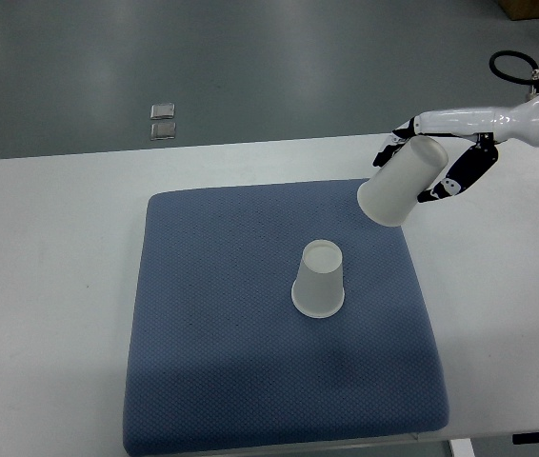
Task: Stack paper cups
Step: 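Lift the held cup and carry it over the cup on the pad, then lower the held cup down onto the upside-down cup on the pad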
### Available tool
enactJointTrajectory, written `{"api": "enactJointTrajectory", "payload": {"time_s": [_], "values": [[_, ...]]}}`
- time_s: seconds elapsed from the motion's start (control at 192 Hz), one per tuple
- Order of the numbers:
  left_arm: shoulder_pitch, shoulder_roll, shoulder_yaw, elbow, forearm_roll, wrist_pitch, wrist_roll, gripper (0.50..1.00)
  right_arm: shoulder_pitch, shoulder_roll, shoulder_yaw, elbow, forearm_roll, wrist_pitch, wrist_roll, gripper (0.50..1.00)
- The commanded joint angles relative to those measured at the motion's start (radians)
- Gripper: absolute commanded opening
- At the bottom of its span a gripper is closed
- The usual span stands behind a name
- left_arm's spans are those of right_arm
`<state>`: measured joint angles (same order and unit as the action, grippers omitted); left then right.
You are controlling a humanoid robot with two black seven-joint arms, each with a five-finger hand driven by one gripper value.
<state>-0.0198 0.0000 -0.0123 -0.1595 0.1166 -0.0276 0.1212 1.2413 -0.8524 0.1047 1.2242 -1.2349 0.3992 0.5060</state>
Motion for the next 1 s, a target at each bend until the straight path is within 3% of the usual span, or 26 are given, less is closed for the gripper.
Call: {"api": "enactJointTrajectory", "payload": {"time_s": [0.0, 0.218, 0.629, 0.993], "values": [[0.000, 0.000, 0.000, 0.000, 0.000, 0.000, 0.000, 1.000, 0.033, 0.021, 0.003, 0.024, 0.000, 0.033, -0.001, 0.760], [0.000, 0.000, 0.000, 0.000, 0.000, 0.000, 0.000, 1.000, 0.092, 0.035, -0.010, 0.112, -0.017, 0.102, -0.007, 0.787], [0.000, 0.000, 0.000, 0.000, 0.000, 0.000, 0.000, 1.000, 0.161, 0.153, -0.048, 0.117, -0.070, 0.096, -0.044, 0.789], [0.000, 0.000, 0.000, 0.000, 0.000, 0.000, 0.000, 1.000, 0.190, 0.165, -0.106, 0.117, -0.109, 0.104, -0.049, 0.789]]}}
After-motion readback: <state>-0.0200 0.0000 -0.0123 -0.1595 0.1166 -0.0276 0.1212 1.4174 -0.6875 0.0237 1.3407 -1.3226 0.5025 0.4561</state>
